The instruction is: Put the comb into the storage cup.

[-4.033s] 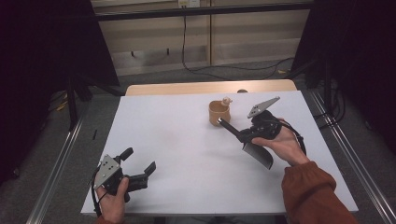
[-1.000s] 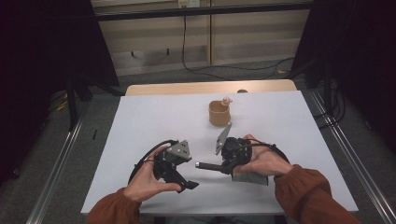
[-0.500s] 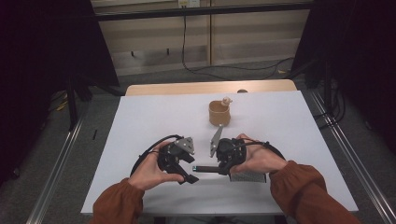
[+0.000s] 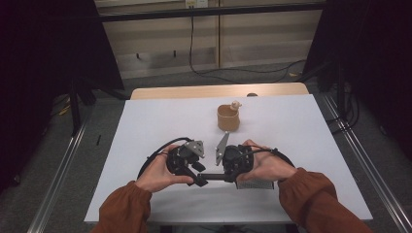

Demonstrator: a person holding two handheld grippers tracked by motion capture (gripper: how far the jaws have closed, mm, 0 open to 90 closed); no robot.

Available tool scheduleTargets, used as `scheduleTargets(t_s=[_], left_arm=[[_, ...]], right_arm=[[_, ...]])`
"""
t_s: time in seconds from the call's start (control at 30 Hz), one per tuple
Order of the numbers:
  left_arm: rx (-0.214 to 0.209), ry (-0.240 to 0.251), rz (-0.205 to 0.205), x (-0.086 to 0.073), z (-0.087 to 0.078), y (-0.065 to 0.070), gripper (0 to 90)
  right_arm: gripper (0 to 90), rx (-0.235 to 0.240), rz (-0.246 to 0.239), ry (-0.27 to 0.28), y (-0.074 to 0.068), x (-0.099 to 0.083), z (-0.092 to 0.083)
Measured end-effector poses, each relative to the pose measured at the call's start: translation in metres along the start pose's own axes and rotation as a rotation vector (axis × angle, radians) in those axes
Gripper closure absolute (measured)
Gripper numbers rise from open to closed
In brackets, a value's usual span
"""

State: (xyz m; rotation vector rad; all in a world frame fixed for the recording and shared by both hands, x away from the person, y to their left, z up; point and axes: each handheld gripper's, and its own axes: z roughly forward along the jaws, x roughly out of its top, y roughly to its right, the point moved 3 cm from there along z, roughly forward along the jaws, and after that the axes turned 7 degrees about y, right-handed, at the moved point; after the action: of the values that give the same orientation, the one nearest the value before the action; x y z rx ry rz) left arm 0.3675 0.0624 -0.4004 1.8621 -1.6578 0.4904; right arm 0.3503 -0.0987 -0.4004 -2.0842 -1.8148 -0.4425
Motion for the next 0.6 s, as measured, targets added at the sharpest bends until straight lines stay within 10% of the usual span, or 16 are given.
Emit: scheduleTargets(t_s=[0.6], left_arm=[[0.007, 0.016, 0.037, 0.0015, 0.0063, -0.0008, 61.9]], right_arm=[[72.9, -0.001, 0.007, 0.036, 0.0015, 0.0019, -0.0012]])
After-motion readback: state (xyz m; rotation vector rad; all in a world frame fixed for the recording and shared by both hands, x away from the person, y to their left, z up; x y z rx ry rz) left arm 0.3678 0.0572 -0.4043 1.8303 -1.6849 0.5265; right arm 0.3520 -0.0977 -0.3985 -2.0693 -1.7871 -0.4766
